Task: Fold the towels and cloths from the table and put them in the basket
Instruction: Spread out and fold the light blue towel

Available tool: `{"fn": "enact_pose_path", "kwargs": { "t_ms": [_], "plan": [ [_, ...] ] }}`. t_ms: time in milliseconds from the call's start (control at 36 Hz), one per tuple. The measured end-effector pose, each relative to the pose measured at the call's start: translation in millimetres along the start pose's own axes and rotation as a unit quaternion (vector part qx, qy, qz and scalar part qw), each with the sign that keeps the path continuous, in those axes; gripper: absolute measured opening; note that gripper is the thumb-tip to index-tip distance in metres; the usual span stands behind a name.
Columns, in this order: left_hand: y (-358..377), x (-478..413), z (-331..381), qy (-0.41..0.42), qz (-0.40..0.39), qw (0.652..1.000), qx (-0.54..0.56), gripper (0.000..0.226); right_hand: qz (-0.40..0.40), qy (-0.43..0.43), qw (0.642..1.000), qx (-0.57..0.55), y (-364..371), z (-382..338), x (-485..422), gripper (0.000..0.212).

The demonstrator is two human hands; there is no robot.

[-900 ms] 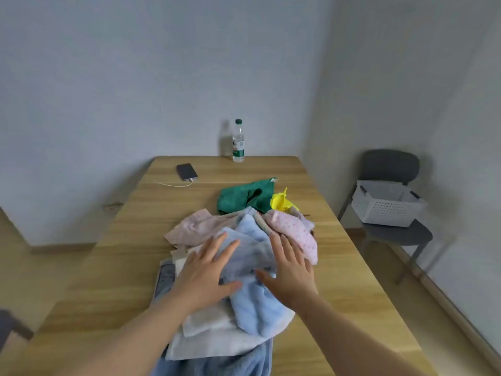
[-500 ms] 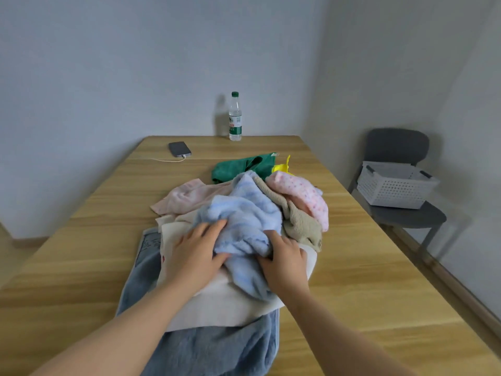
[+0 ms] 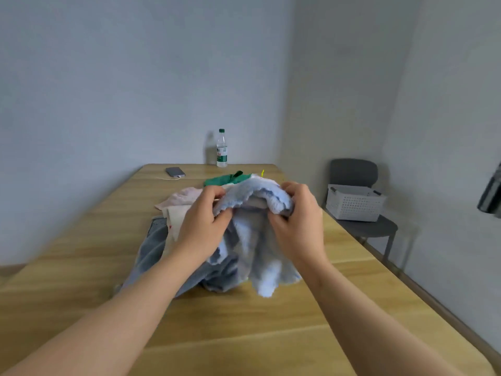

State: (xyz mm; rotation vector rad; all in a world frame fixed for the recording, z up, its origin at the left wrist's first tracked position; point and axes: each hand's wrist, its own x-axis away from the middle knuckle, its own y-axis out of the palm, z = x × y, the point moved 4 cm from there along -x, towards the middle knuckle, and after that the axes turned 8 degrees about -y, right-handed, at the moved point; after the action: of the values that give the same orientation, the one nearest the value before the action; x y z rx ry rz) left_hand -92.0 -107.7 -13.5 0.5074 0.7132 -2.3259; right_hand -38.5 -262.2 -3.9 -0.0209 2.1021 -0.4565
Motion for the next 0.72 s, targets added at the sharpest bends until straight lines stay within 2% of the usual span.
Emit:
{"fn": "enact_pose_path", "kwargs": {
  "t_ms": [139, 222, 278, 333, 389, 556, 722],
  "plan": [
    [27, 47, -23, -0.046, -0.112, 0.990, -0.073, 0.006, -0.122, 0.070, 0.984, 0.106, -19, 22, 50, 0.020],
    [41, 68, -47, -0.038, -0.103, 0.974, -0.200, 0.010, -0.209, 0.102, 0.961, 0.151, -11, 37, 80, 0.033],
    [49, 77, -65, -0.086, -0.130, 0.951, -0.267, 0.028, -0.270, 0.123, 0.941, 0.165, -1, 47, 97, 0.050],
    [57, 82, -81, -0.156, -0.176, 0.923, -0.305, 0.047, -0.323, 0.123, 0.922, 0.173, 13, 55, 112, 0.057],
    [63, 83, -93, -0.186, -0.204, 0.900, -0.337, 0.057, -0.364, 0.101, 0.902, 0.208, 27, 64, 122, 0.061],
    [75, 52, -117, -0.194, -0.215, 0.873, -0.393, 0.056, -0.405, 0.085, 0.879, 0.236, 62, 90, 107, 0.060],
    [85, 4, -149, -0.167, -0.186, 0.880, -0.404, 0.057, -0.423, 0.080, 0.870, 0.240, 101, 123, 74, 0.060]
  ]
}}
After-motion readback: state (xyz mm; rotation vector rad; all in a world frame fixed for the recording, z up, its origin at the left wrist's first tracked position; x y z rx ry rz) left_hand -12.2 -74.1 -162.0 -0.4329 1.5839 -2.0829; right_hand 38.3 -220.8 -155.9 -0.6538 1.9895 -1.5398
